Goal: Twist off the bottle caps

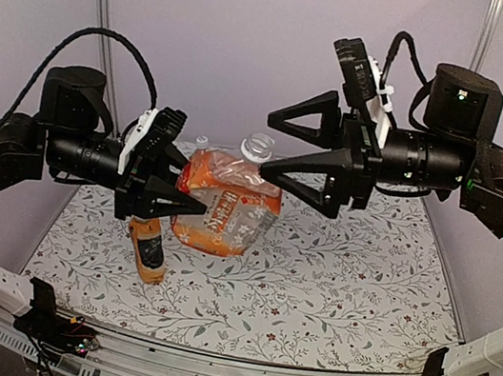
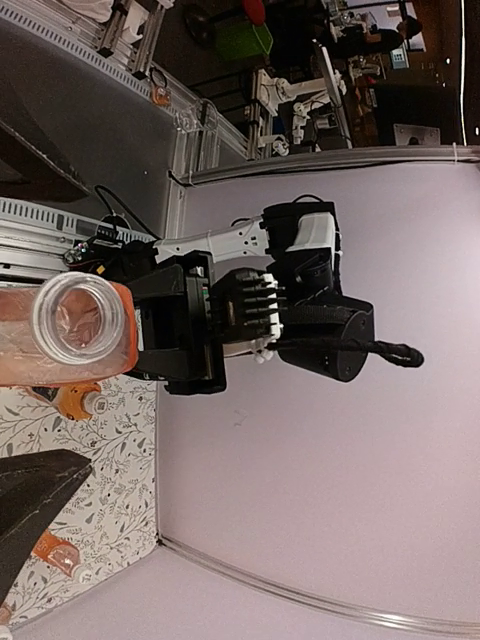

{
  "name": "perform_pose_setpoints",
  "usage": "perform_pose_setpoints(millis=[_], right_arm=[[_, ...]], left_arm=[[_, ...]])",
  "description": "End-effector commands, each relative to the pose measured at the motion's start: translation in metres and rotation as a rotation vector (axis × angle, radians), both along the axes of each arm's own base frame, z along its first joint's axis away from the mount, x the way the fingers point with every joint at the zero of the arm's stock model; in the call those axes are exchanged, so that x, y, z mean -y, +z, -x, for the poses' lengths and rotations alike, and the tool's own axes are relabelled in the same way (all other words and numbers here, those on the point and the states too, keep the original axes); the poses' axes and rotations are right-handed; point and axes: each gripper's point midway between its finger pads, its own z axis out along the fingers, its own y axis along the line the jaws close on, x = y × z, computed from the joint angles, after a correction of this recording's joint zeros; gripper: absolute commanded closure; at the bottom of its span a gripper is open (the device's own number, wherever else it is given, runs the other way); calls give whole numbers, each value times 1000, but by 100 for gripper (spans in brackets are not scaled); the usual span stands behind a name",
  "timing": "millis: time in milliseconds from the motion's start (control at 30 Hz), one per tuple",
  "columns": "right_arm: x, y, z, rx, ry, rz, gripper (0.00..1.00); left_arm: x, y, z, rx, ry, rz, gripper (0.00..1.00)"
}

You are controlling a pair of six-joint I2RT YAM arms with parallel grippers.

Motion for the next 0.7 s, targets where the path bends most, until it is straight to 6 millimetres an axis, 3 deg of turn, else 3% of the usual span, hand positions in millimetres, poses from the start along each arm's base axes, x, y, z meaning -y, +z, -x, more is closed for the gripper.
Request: perform_pose_setpoints(millis=[0,200,433,500,533,600,667], right_arm=[[-21,-5,3,14,43,27,17],[-37,-20,3,-28,67,65,39],[-37,-31,2,-59,61,91,89],[-36,-33,0,-65,43,94,97],[-34,-33,-3,-68,27,95,99],[-32,-35,-11,-76,-28,103,100],[-25,-38,-24,-78,-117,119,100]], left_arm=[[4,-11,6,-23,-46,-26,100],[5,-12,6,-24,-47,-26,100],[5,-10,5,-20,-40,-21,100],[5,-10,4,-19,-34,-20,100],[5,-9,3,-17,-28,-16,91],[6,-7,-4,-13,11,-5,43],[4,-4,-14,1,69,10,7]])
